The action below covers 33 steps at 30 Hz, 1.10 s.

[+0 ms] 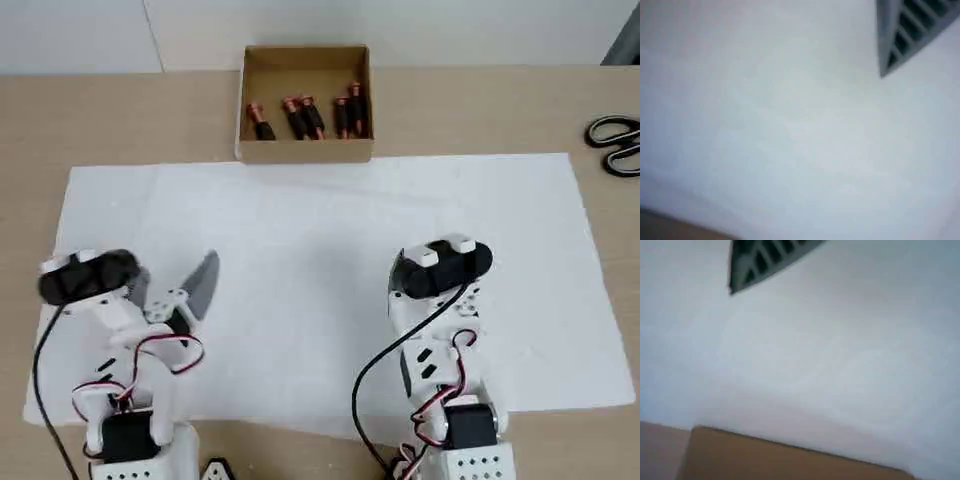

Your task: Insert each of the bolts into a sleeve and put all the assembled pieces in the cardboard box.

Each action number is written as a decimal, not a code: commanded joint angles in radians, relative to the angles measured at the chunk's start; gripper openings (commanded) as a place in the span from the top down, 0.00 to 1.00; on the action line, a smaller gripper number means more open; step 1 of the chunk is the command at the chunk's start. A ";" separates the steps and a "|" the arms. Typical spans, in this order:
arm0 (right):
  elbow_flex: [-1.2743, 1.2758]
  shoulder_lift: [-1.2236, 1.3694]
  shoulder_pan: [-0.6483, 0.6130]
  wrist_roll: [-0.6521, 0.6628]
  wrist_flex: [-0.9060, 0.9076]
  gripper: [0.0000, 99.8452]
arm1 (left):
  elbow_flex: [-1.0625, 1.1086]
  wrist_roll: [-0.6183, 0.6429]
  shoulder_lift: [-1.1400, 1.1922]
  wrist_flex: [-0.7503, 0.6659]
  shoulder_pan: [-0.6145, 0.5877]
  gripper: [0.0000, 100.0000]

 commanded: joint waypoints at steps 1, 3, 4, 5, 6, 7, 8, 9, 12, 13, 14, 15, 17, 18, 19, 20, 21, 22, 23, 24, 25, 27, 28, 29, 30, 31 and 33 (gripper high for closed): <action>0.008 -0.013 0.005 0.009 0.005 0.81 | -0.004 0.008 -0.009 0.052 0.052 0.65; 0.008 -0.007 0.005 0.009 0.016 0.81 | 0.012 0.008 -0.009 0.052 0.055 0.65; 0.008 -0.007 0.005 0.008 0.039 0.81 | 0.024 0.008 -0.009 0.051 0.055 0.65; 0.008 -0.007 0.004 0.008 0.067 0.81 | 0.041 0.008 -0.009 0.052 0.055 0.65; 0.008 -0.007 0.004 0.008 0.102 0.81 | 0.062 0.008 -0.009 0.051 0.055 0.65; 0.008 -0.008 0.004 0.008 0.136 0.81 | 0.079 0.008 -0.009 0.051 0.055 0.65; 0.008 -0.010 0.004 0.006 0.170 0.81 | 0.087 0.008 -0.009 0.049 0.055 0.65; 0.008 -0.010 0.004 0.006 0.200 0.81 | 0.087 0.008 -0.009 0.049 0.055 0.65; 0.008 -0.012 0.002 0.006 0.274 0.81 | 0.087 0.008 -0.009 0.049 0.055 0.65; 0.008 -0.013 0.002 0.006 0.292 0.81 | 0.087 0.009 -0.009 0.049 0.055 0.65; 0.008 -0.015 0.002 0.006 0.306 0.81 | 0.087 0.009 -0.009 0.049 0.055 0.65; 0.008 -0.015 0.002 0.006 0.318 0.81 | 0.087 0.009 -0.009 0.049 0.055 0.65; 0.008 -0.015 0.004 0.006 0.326 0.81 | 0.087 0.009 -0.009 0.049 0.055 0.65; 0.008 -0.015 0.004 0.006 0.326 0.81 | 0.087 0.009 -0.009 0.049 0.055 0.65; 0.008 -0.015 0.004 0.006 0.326 0.81 | 0.087 0.009 -0.009 0.049 0.055 0.65; 0.008 -0.015 0.004 0.006 0.326 0.81 | 0.087 0.009 -0.009 0.049 0.055 0.65; 0.008 -0.015 0.004 0.006 0.326 0.81 | 0.087 0.009 -0.009 0.049 0.055 0.65; 0.008 -0.015 0.004 0.006 0.326 0.81 | 0.087 0.009 -0.009 0.049 0.055 0.65; 0.008 -0.015 0.004 0.006 0.326 0.81 | 0.087 0.009 -0.009 0.049 0.055 0.65; 0.008 -0.015 0.004 0.006 0.326 0.81 | 0.087 0.009 -0.009 0.049 0.055 0.65; 0.008 -0.015 0.004 0.006 0.326 0.81 | 0.087 0.009 -0.009 0.049 0.055 0.65; 0.008 -0.015 0.004 0.006 0.326 0.81 | 0.087 0.009 -0.009 0.049 0.055 0.65; 0.008 -0.015 0.004 0.006 0.326 0.81 | 0.087 0.009 -0.009 0.049 0.055 0.65; 0.008 -0.015 0.004 0.006 0.326 0.81 | 0.087 0.009 -0.009 0.049 0.055 0.65; 0.008 -0.015 0.004 0.006 0.326 0.81 | 0.087 0.009 -0.009 0.049 0.055 0.65; 0.008 -0.015 0.004 0.006 0.326 0.81 | 0.087 0.009 -0.009 0.049 0.055 0.65; 0.008 -0.015 0.004 0.006 0.326 0.81 | 0.087 0.009 -0.009 0.049 0.055 0.65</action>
